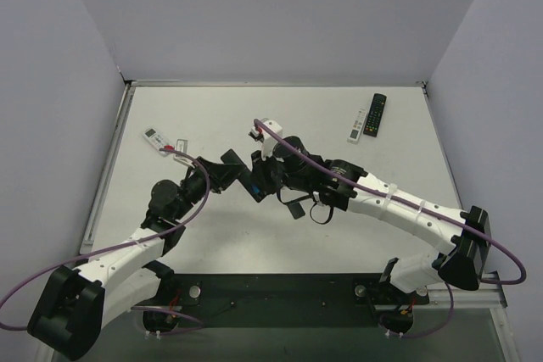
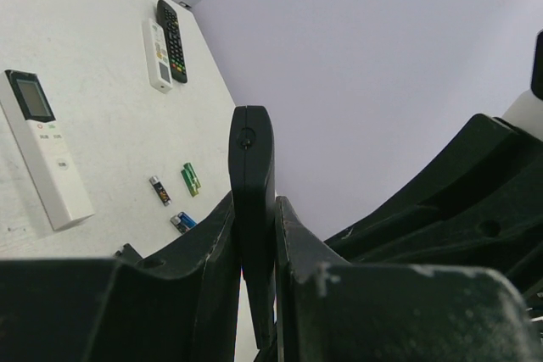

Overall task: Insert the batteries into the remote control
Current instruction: Load the battery into the remote control.

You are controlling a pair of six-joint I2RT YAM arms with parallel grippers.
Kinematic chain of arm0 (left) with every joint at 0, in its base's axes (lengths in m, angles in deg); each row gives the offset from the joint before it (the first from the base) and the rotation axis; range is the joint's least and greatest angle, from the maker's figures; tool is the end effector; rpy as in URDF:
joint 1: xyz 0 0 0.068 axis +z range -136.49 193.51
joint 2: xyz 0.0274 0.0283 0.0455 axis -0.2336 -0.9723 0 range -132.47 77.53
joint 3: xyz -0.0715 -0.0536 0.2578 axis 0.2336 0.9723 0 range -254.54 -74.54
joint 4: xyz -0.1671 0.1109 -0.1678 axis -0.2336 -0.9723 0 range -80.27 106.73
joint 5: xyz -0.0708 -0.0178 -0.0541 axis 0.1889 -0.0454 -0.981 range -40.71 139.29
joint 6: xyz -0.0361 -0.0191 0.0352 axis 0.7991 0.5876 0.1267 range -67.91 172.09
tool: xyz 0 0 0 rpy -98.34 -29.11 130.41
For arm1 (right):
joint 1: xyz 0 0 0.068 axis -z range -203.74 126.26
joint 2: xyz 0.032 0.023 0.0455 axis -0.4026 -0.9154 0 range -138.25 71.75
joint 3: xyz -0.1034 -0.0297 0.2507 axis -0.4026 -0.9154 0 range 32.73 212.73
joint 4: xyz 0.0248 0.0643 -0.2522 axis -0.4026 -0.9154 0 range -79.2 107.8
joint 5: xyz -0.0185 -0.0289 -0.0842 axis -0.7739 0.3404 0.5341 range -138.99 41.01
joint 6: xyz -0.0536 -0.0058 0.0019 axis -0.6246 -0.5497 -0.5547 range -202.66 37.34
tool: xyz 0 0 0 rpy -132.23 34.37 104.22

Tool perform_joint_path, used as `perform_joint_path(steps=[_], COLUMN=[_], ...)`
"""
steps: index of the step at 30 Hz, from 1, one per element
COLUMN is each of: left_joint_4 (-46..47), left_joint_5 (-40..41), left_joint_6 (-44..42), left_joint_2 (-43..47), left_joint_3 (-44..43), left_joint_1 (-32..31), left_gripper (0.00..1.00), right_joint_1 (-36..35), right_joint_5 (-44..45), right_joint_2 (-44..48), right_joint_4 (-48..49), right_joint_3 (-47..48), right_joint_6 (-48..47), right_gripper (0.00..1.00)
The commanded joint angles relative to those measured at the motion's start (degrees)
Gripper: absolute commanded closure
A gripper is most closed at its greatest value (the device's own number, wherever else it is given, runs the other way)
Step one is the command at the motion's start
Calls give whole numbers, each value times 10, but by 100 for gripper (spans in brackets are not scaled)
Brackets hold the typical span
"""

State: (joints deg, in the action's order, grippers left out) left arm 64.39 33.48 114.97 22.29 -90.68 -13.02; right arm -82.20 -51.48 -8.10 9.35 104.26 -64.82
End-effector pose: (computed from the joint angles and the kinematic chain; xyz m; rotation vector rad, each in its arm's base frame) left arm 0.1787 -0.1000 0.2386 -0.2511 1.5837 -1.4501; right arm 0.1710 0.2817 0.3656 -0.7161 1.8430 0.9412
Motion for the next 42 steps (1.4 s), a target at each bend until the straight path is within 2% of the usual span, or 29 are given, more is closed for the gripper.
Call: perform_joint_path(steps=[1,34,42], left_joint_4=[56,58,55], left_joint_5=[-19,16,18], left_joint_6=[16,66,69], left_joint_2=[1,38,47], left_joint_3=[-34,-38,-39], left_joint_1=[3,5,7], left_gripper=[100,100,100], right_joint_1=[-10,-30,-30], right_joint_5=[1,13,15], right_joint_2=[8,-7,-13], right_joint_4=[32,4,4], right_joint_3=[-3,-10,-7], right_joint_6=[-9,-52,-53], right_gripper=[100,99,85])
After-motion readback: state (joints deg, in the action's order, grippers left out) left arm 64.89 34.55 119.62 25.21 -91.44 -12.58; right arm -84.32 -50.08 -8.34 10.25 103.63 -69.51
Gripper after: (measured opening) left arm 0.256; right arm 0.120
